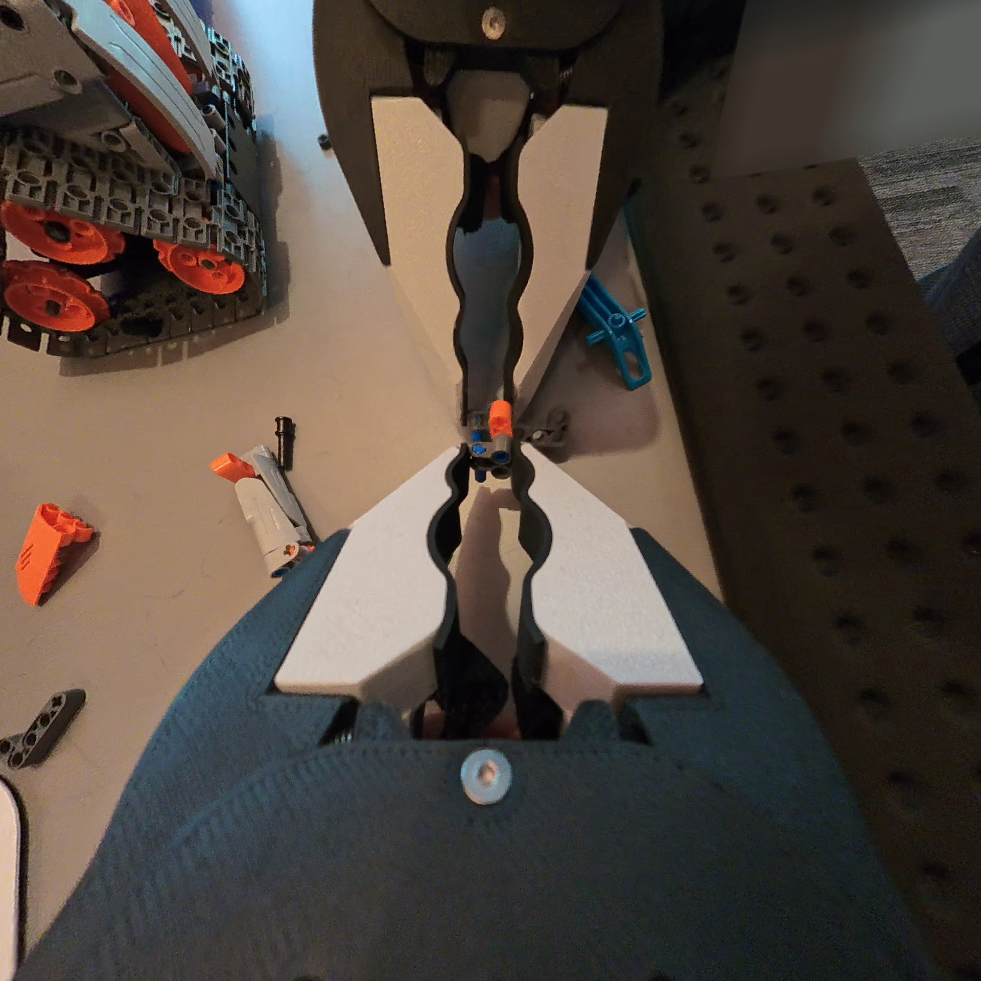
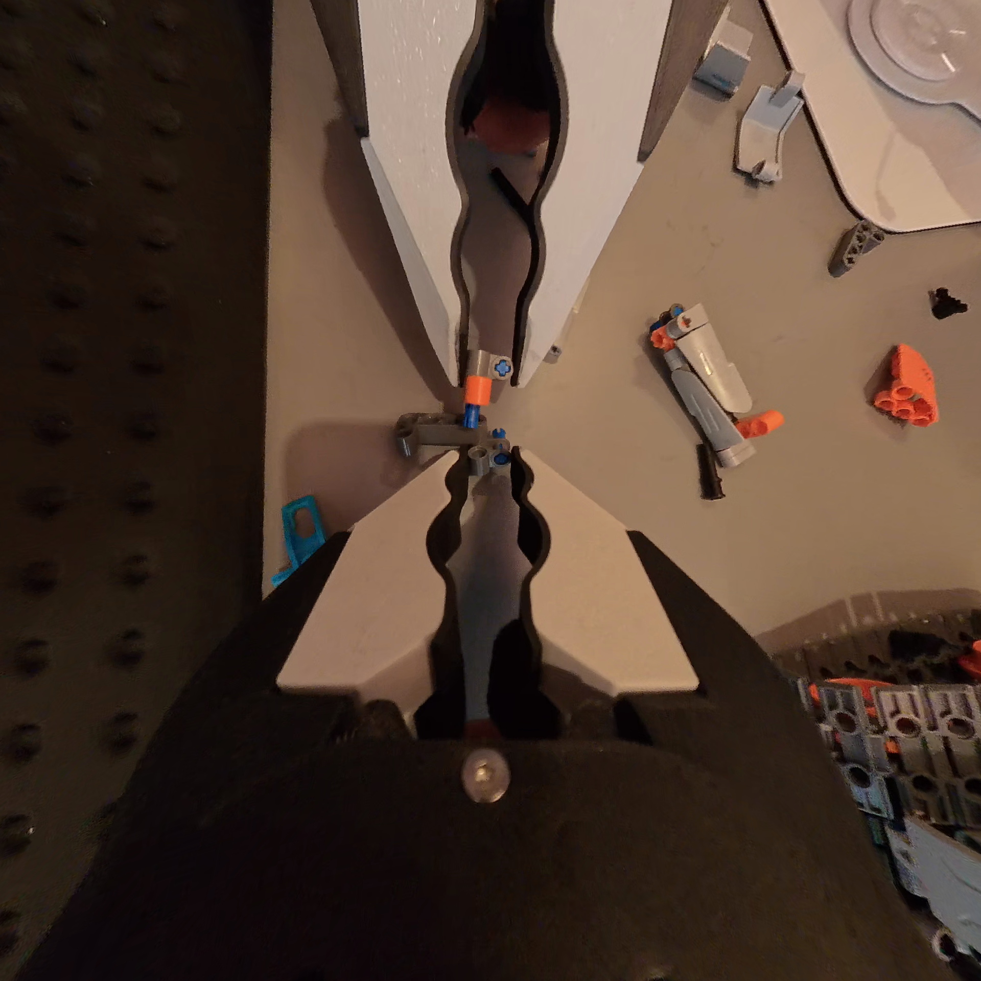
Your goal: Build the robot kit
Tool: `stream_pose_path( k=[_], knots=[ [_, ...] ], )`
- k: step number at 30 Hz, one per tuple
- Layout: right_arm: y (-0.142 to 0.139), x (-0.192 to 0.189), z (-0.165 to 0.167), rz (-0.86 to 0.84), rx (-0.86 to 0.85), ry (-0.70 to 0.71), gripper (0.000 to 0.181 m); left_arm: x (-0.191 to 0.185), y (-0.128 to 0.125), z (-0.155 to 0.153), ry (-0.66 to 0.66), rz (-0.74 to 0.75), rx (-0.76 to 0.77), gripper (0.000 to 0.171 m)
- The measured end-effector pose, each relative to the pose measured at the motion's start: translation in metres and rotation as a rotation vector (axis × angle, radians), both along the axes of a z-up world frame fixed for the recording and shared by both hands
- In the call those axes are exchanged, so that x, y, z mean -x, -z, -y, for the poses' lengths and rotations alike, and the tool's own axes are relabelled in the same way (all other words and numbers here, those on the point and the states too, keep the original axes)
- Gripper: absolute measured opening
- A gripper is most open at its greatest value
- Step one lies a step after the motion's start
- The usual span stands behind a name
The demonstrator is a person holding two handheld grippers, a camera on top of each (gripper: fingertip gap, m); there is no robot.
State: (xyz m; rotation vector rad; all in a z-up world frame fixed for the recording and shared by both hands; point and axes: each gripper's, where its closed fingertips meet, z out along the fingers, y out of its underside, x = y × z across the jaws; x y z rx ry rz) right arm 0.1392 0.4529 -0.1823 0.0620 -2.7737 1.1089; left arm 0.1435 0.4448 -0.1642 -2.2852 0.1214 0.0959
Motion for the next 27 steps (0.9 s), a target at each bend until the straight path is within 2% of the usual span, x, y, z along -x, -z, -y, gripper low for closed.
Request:
stream_pose_path(
  k=[9, 13, 19, 24, 27],
  knots=[
    [0.005, -0.003, 0.0, -0.003, -0.233, -0.025, 0.018, 0.002, 0.017, 0.006, -0.037, -0.023, 0.078, 0.013],
    [-0.004, 0.001, 0.005, -0.012, -0.193, -0.026, 0.03, 0.007, 0.018, 0.012, -0.061, -0.032, 0.089, 0.014],
    [0.0, -0.004, -0.001, 0.047, -0.085, -0.063, 0.028, 0.001, -0.005, 0.011, -0.064, 0.007, 0.009, 0.013],
    [0.005, 0.001, -0.004, 0.008, -0.077, -0.064, 0.028, -0.009, -0.003, 0.002, -0.039, -0.024, 0.024, 0.014],
    [0.005, 0.001, -0.005, 0.021, -0.067, -0.07, 0.024, -0.009, -0.01, -0.009, -0.051, -0.055, -0.014, 0.013]
  ],
)
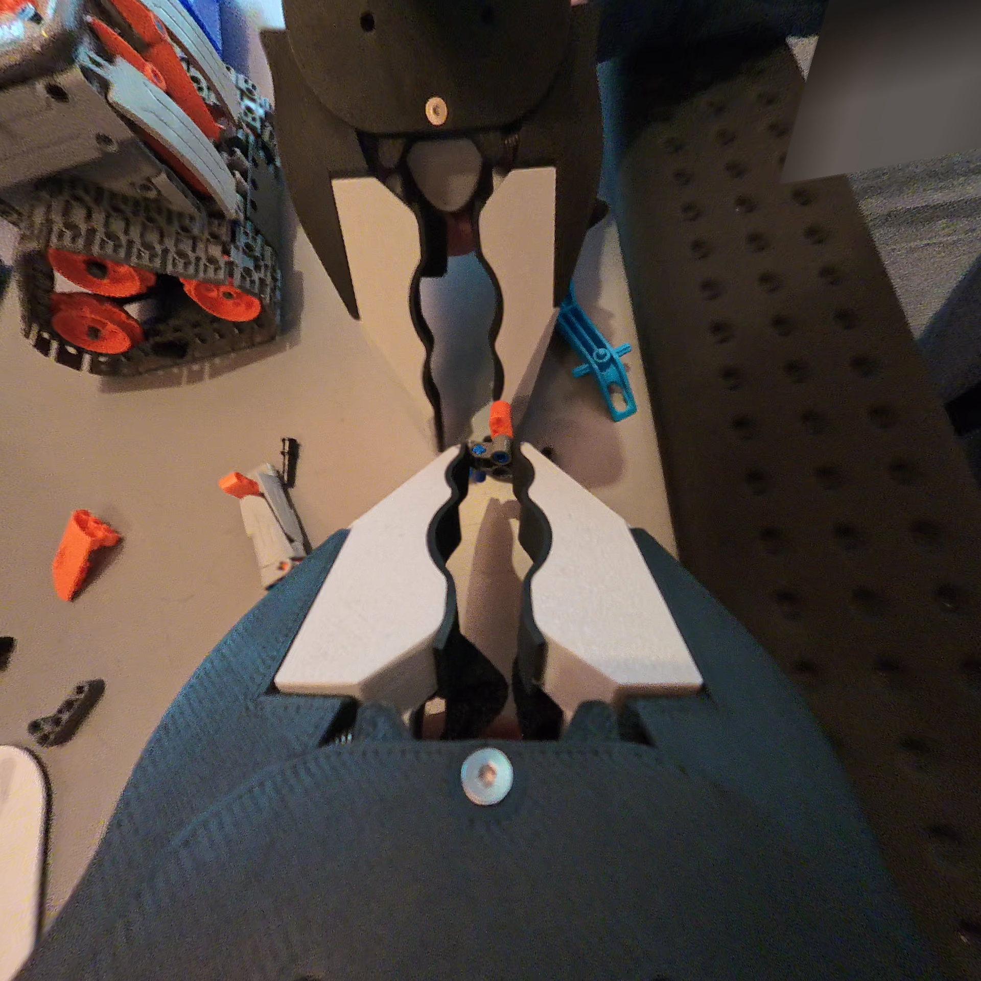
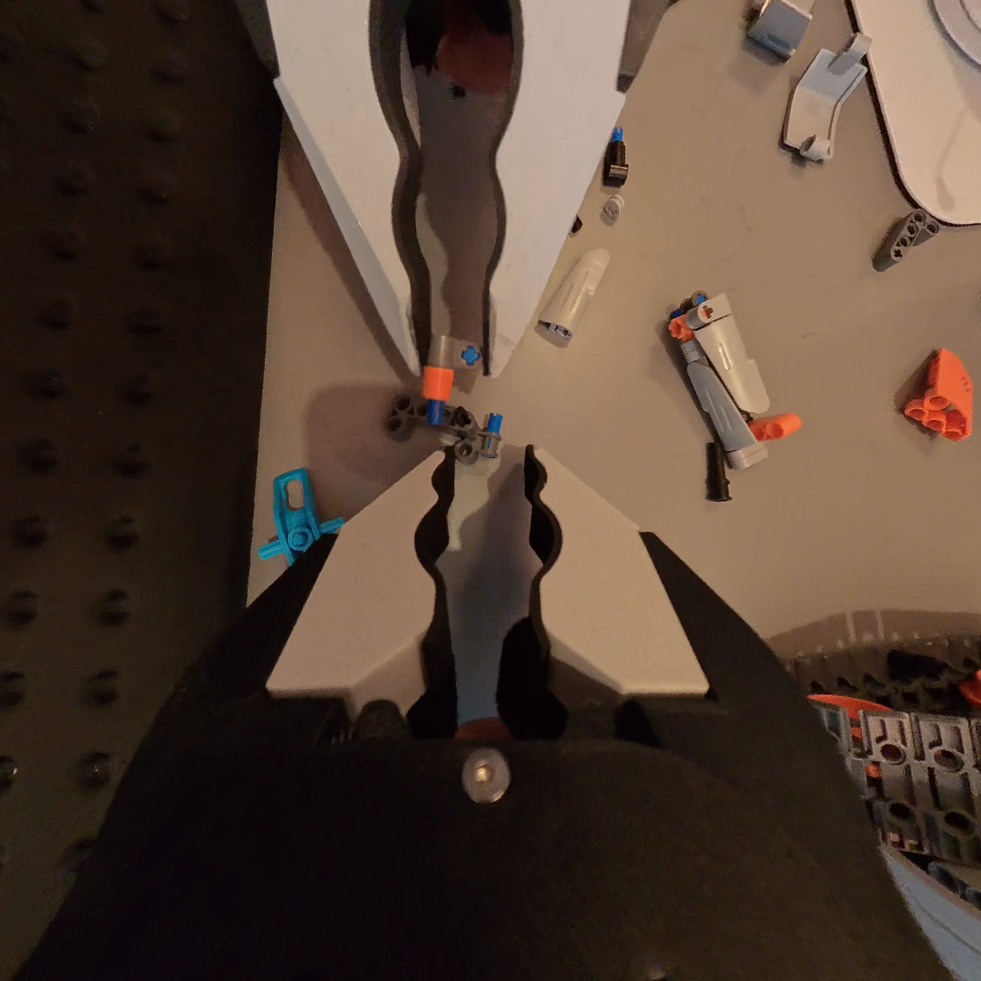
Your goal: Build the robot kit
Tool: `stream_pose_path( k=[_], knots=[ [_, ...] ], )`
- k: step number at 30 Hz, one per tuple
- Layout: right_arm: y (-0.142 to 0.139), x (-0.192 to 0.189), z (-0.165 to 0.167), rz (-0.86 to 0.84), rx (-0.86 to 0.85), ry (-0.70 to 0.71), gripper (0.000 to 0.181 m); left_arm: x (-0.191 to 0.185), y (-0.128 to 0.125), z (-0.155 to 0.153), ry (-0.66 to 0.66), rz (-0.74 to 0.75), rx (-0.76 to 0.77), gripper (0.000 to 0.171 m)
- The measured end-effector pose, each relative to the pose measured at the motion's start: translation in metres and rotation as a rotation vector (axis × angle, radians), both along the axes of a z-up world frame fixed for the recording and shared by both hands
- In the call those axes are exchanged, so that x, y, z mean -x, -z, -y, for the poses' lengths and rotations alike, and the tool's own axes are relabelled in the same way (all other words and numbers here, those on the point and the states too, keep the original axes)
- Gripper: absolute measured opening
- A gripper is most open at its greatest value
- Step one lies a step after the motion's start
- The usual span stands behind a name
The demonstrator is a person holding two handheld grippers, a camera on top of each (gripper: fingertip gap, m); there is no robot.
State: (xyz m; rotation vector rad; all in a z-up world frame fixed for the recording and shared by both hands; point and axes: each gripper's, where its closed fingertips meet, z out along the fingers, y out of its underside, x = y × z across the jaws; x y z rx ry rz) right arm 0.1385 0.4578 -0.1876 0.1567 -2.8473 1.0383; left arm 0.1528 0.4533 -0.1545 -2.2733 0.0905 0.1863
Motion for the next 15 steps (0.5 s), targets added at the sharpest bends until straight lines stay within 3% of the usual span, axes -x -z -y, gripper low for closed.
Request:
stream_pose_path(
  k=[15],
  knots=[
    [-0.003, -0.004, 0.001, 0.007, 0.012, -0.009, 0.013, 0.013, 0.017, 0.01, -0.049, -0.05, 0.087, 0.014]
  ],
)
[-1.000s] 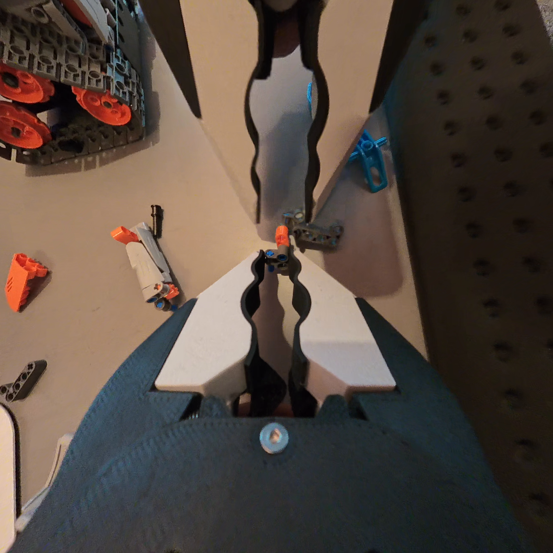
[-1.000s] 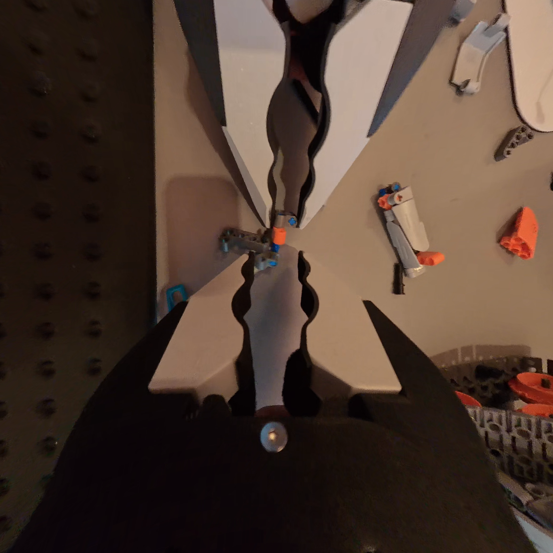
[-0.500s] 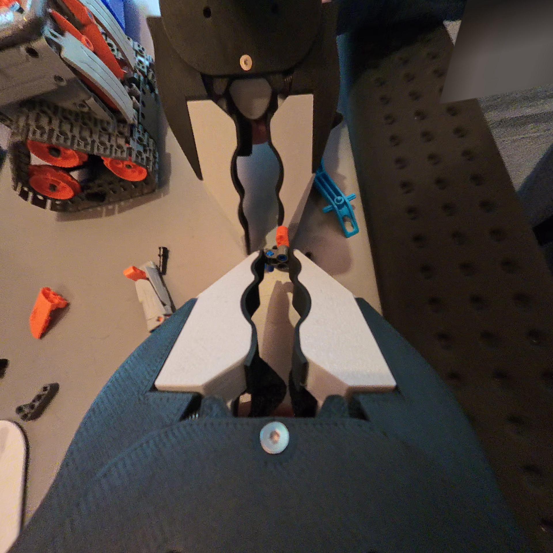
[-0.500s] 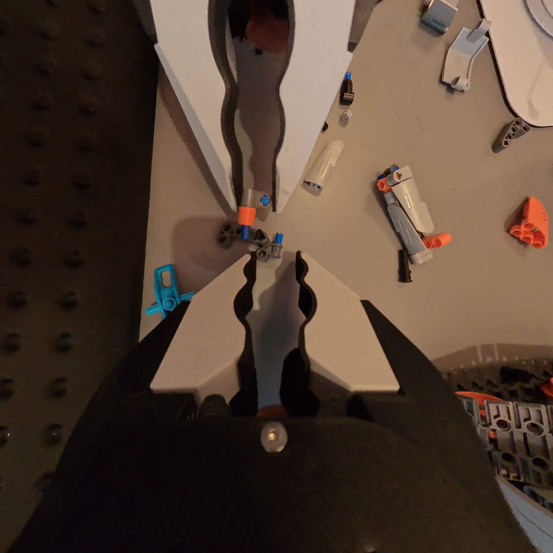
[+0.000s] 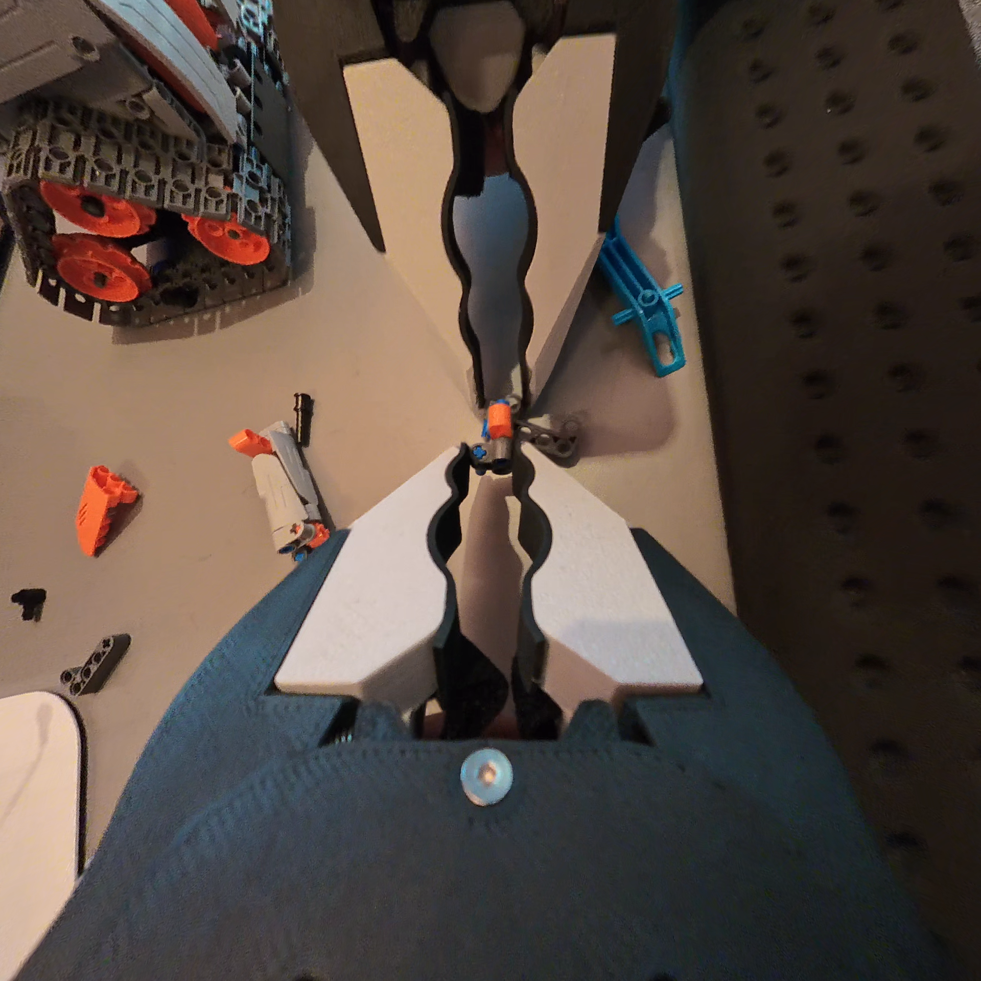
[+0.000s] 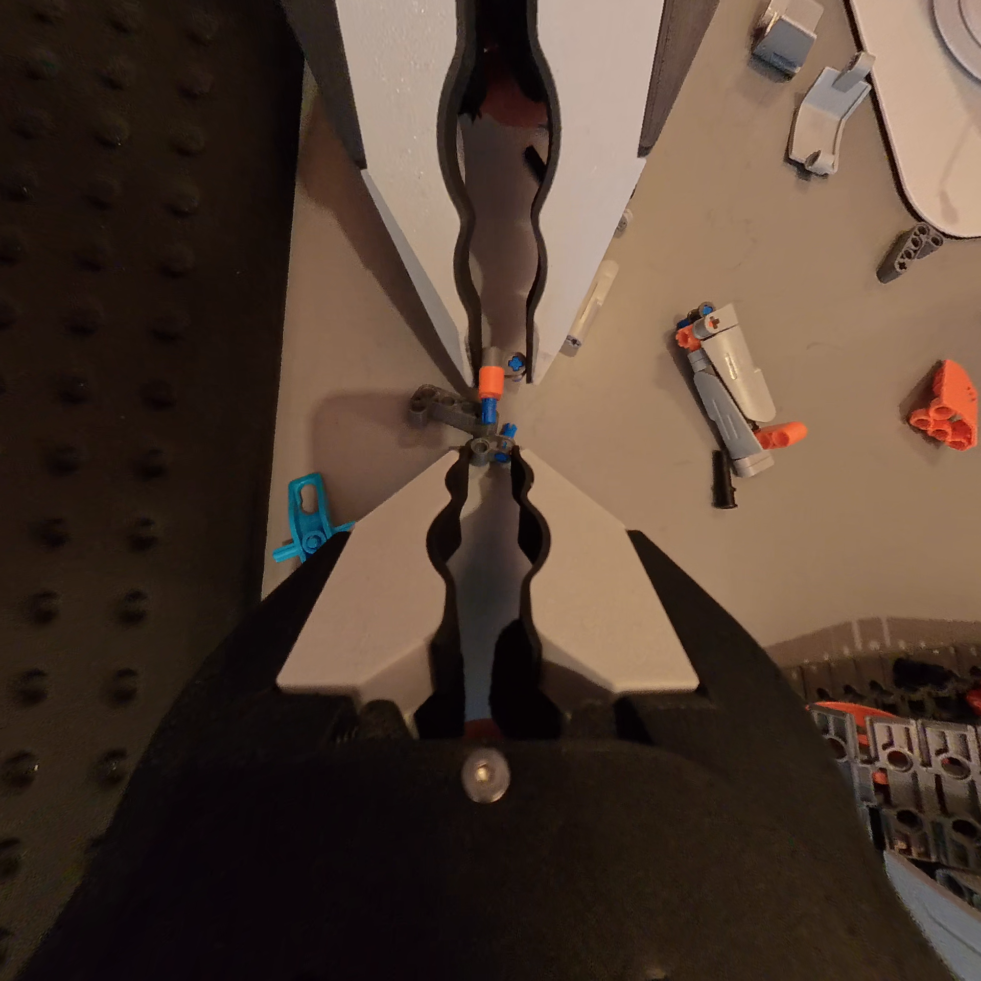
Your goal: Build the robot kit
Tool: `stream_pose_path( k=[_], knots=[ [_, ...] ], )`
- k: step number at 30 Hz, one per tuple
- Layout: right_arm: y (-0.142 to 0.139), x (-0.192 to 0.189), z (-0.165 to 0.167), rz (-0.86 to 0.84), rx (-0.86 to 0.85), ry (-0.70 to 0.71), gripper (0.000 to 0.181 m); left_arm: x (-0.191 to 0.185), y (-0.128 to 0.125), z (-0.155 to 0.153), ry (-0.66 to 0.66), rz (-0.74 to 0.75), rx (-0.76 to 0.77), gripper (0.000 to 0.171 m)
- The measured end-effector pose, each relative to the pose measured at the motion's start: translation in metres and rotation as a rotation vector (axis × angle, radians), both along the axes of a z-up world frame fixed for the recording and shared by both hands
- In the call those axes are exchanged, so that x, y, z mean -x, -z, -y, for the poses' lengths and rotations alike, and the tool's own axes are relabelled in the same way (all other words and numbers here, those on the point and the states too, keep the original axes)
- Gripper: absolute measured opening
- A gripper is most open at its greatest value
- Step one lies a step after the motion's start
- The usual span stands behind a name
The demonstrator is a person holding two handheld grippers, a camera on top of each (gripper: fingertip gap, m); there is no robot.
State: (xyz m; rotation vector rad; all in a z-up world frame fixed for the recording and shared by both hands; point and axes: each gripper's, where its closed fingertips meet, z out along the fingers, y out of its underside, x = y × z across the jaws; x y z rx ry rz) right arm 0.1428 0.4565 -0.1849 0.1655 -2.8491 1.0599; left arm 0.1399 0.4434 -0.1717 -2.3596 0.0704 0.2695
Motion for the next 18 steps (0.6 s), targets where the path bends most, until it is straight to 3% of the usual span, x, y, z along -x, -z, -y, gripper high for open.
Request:
stream_pose_path(
  k=[9, 18],
  knots=[
    [-0.003, 0.007, -0.002, 0.011, 0.015, 0.058, 0.023, 0.004, 0.015, 0.009, -0.002, -0.002, 0.06, 0.014],
    [0.0, 0.008, 0.0, -0.005, 0.031, 0.08, 0.014, 0.01, 0.007, 0.005, -0.011, 0.026, -0.013, 0.013]
  ],
)
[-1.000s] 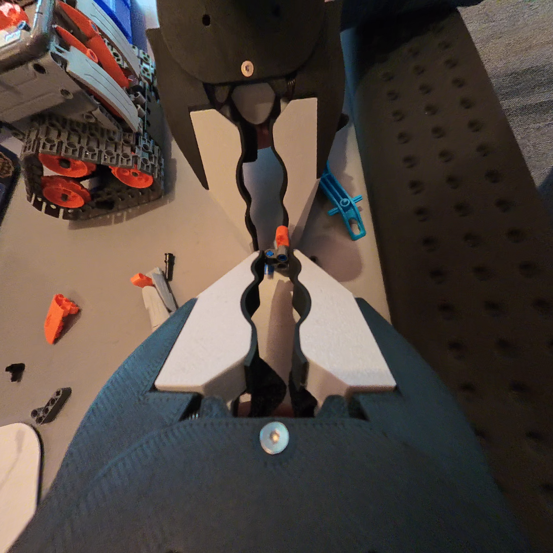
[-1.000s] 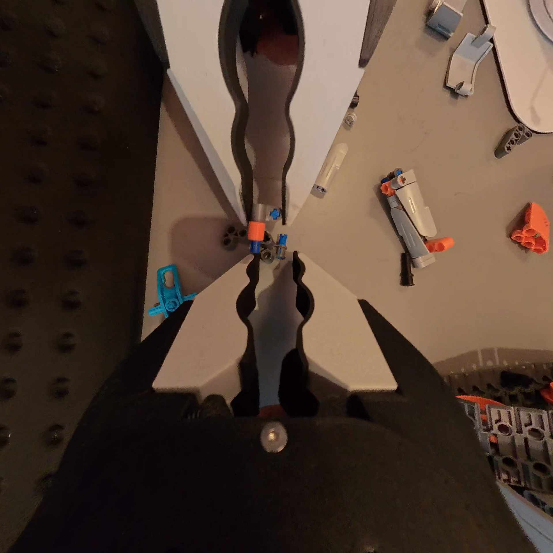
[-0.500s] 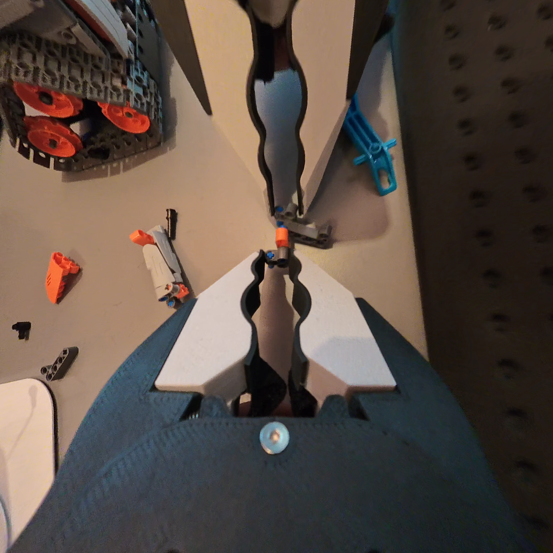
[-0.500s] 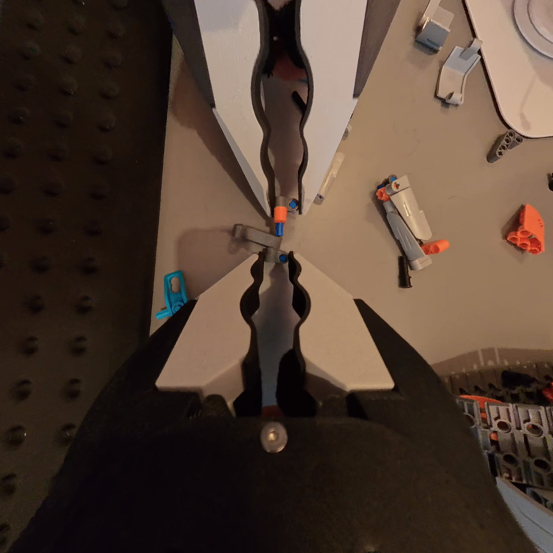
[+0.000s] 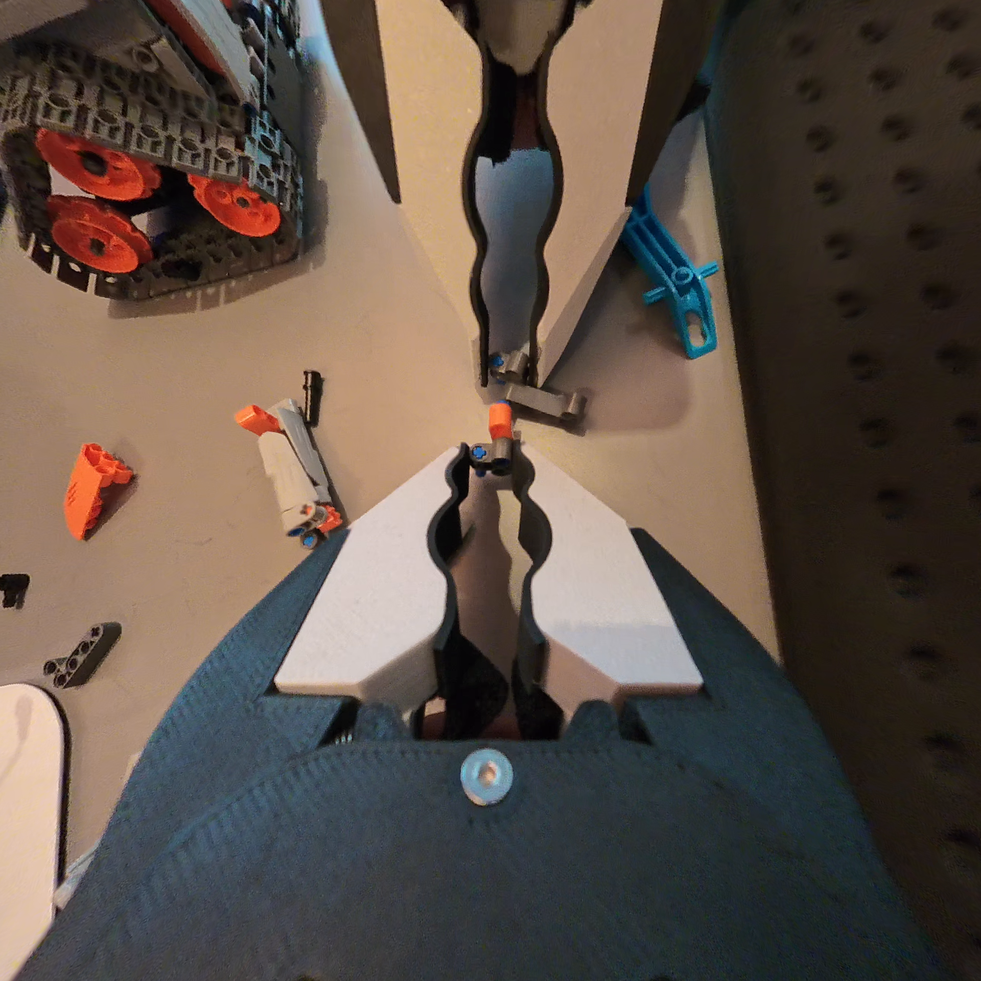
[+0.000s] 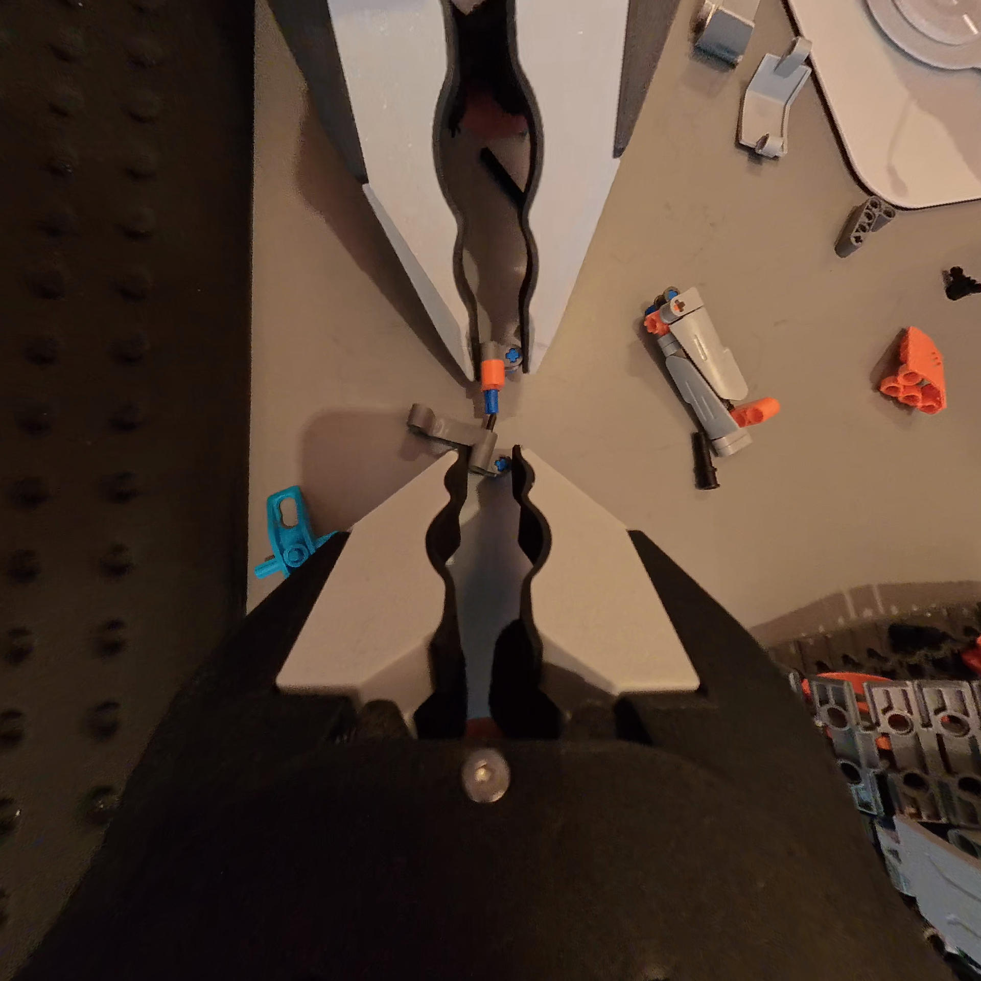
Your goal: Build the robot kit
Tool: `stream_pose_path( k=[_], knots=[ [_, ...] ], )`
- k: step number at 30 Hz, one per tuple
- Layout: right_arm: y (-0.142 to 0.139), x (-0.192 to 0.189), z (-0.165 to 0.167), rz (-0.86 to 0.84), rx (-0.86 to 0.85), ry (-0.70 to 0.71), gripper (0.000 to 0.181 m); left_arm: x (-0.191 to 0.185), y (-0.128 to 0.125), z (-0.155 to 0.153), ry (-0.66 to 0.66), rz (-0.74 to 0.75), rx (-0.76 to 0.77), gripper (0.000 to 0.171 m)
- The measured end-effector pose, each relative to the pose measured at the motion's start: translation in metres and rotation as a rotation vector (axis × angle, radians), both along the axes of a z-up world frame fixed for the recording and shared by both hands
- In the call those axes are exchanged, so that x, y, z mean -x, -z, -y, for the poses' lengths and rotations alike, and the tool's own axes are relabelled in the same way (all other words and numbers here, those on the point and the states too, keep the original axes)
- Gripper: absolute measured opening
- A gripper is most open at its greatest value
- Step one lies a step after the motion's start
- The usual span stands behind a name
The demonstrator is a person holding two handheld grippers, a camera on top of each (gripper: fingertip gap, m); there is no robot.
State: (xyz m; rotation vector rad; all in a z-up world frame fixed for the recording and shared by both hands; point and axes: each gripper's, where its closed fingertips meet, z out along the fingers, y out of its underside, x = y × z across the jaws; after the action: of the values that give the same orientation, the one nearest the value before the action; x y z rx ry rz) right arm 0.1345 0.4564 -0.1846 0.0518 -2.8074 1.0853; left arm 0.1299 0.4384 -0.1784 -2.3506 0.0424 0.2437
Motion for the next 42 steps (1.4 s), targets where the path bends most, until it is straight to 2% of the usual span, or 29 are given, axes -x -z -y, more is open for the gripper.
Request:
stream_pose_path(
  k=[4, 13, 37, 42],
  knots=[
    [-0.003, 0.001, 0.002, -0.038, 0.035, -0.027, 0.013, -0.001, -0.001, -0.002, 0.032, 0.04, -0.026, 0.013],
    [-0.003, -0.001, 0.003, -0.067, 0.058, -0.068, 0.013, -0.005, 0.003, -0.008, 0.104, 0.015, -0.008, 0.013],
    [-0.001, -0.003, 0.005, -0.031, 0.094, -0.09, 0.013, -0.004, 0.002, -0.012, 0.152, -0.091, -0.032, 0.013],
    [0.0, -0.002, 0.006, -0.053, 0.078, -0.089, 0.012, -0.004, 0.003, -0.011, 0.151, -0.059, -0.02, 0.012]
  ],
)
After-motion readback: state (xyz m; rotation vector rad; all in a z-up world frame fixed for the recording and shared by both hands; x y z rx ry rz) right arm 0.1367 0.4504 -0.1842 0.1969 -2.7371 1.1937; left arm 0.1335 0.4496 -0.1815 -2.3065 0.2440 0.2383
